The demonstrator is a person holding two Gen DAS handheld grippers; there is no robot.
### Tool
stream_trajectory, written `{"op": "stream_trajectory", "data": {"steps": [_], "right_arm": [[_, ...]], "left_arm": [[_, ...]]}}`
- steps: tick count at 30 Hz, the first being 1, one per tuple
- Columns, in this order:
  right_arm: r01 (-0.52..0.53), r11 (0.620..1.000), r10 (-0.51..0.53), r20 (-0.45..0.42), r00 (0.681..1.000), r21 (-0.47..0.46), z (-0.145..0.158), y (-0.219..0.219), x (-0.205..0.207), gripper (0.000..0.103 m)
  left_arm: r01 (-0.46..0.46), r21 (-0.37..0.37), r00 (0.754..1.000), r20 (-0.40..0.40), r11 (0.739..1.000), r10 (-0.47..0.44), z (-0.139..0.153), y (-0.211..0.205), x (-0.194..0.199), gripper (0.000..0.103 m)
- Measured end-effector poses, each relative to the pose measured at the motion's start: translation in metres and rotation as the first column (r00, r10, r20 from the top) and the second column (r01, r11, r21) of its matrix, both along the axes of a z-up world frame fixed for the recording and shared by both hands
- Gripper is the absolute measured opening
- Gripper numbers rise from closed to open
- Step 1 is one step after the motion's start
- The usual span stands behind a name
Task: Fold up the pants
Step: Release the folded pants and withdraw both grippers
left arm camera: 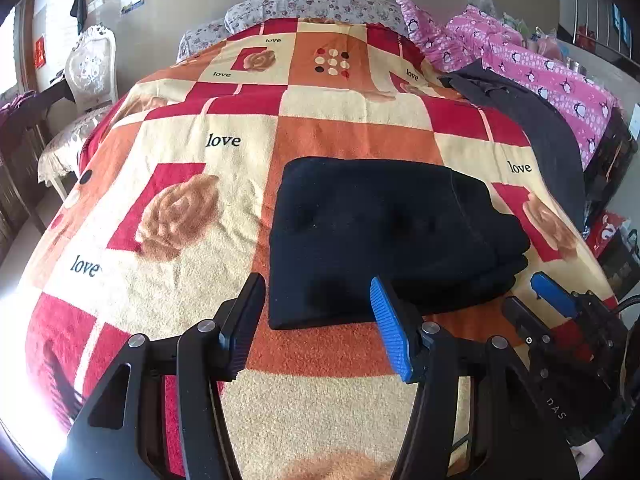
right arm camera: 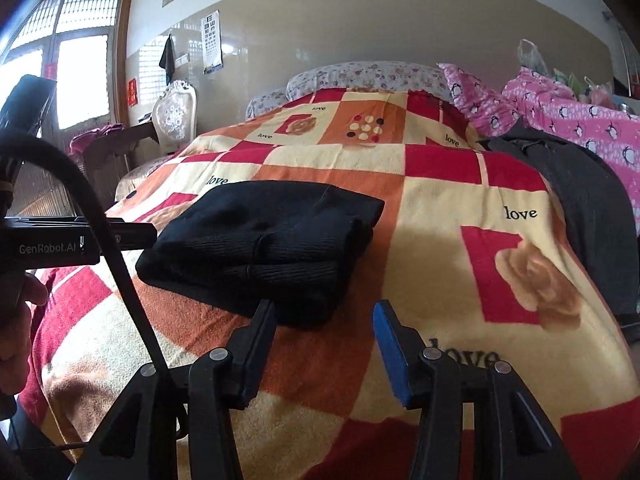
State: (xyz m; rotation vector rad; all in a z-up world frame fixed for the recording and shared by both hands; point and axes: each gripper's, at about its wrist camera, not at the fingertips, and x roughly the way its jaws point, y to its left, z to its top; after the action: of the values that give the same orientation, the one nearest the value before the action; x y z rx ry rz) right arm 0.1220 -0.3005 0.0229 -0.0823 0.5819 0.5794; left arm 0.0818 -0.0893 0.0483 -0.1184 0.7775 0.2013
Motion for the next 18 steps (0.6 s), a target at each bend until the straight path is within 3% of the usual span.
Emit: {"op": "stream_trajectory", "data": {"steps": [5, 8, 11, 13, 14, 15, 16, 18], "right_arm": [[0.006, 1.000, -0.006, -0.002, 1.000, -0.009, -0.001, 0.001, 0.001, 0.048], [0.012, 1.000, -0.012, -0.011, 1.000, -0.013, -0.003, 0.001, 0.003, 0.048], [0.017, 1.000, -0.017, -0.017, 1.000, -0.017, -0.004, 0.001, 0.004, 0.048], [0.017, 1.000, -0.017, -0.017, 1.000, -0.016, -0.004, 0.000, 0.003, 0.048], [0.017, 1.000, -0.017, -0.019, 1.000, -0.017, -0.004, 0.001, 0.004, 0.048], [0.017, 1.000, -0.017, -0.021, 1.000, -0.017, -0.004, 0.001, 0.004, 0.048], [0.016, 1.000, -0.016, -0.024, 1.000, -0.016, -0.004, 0.000, 0.004, 0.048], [0.015, 1.000, -0.015, -0.029, 0.999, -0.014, -0.005, 0.000, 0.005, 0.048]], "left_arm": [[-0.018, -0.004, 0.999, -0.044, 1.000, 0.017, -0.006, 0.003, 0.001, 0.055], [-0.005, 0.021, 0.999, -0.047, 1.000, 0.006, -0.007, -0.001, 0.000, 0.055], [0.023, 0.001, 0.999, -0.041, 1.000, -0.023, -0.007, -0.004, -0.001, 0.055], [0.043, -0.021, 0.999, -0.031, 0.999, -0.043, -0.006, -0.006, -0.002, 0.062], [0.063, -0.050, 0.998, -0.023, 0.997, -0.065, -0.006, -0.007, -0.002, 0.078], [0.088, -0.092, 0.996, -0.007, 0.992, -0.089, -0.006, -0.006, -0.003, 0.087], [0.103, -0.121, 0.995, 0.011, 0.987, -0.102, -0.006, -0.007, -0.004, 0.087], [0.119, -0.095, 0.993, 0.028, 0.988, -0.116, -0.003, -0.015, -0.006, 0.087]]}}
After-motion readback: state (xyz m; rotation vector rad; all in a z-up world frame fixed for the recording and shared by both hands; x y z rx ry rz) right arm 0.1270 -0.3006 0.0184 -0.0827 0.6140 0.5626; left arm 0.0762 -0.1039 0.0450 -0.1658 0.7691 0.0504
